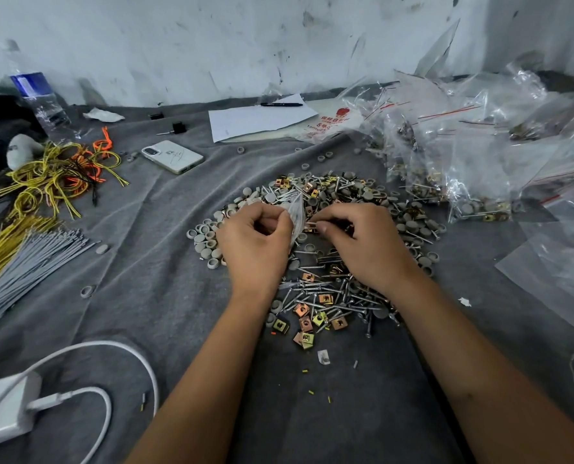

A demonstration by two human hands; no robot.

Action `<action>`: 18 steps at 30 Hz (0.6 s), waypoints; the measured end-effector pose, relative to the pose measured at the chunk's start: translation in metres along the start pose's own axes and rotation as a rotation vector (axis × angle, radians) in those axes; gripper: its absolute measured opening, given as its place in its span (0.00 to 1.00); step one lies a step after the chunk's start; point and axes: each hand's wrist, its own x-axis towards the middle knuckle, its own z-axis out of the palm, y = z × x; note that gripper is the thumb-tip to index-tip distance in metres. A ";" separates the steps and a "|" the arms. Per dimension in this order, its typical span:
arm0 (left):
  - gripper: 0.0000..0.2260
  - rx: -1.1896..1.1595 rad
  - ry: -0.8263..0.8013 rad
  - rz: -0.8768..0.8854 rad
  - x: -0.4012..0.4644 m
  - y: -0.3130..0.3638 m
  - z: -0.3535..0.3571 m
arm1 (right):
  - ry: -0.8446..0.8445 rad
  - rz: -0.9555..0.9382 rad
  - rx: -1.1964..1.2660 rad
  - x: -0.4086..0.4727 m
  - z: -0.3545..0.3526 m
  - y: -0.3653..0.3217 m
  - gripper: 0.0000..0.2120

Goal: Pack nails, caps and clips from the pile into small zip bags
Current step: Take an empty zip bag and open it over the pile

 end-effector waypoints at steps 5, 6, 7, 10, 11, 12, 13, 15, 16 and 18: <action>0.08 0.000 0.002 -0.012 0.000 0.002 -0.001 | -0.013 0.021 -0.049 0.000 0.000 0.002 0.10; 0.08 0.001 0.004 -0.016 0.000 0.002 -0.001 | -0.013 0.015 -0.080 0.000 0.000 0.003 0.10; 0.08 0.002 0.000 -0.019 0.000 0.002 -0.001 | 0.001 0.003 -0.103 0.000 0.000 0.003 0.10; 0.08 0.013 -0.034 -0.014 -0.001 0.003 0.000 | 0.087 -0.035 -0.080 0.001 -0.001 0.002 0.10; 0.07 0.022 -0.050 -0.009 -0.002 0.003 0.000 | 0.106 -0.047 -0.061 0.001 -0.001 0.002 0.09; 0.07 0.035 -0.066 0.000 -0.002 0.003 0.001 | 0.117 -0.060 -0.046 0.001 -0.001 0.002 0.09; 0.06 0.047 -0.083 0.013 -0.003 0.002 0.001 | 0.126 -0.073 -0.038 0.001 -0.001 0.002 0.08; 0.05 0.064 -0.110 0.048 -0.004 0.002 0.002 | 0.134 -0.100 -0.069 0.001 -0.001 0.002 0.07; 0.06 0.076 -0.115 0.070 -0.005 0.002 0.002 | 0.122 -0.114 -0.104 0.001 -0.001 0.002 0.06; 0.06 0.106 -0.120 0.116 -0.005 0.002 0.002 | 0.073 -0.133 -0.152 0.001 -0.001 0.003 0.07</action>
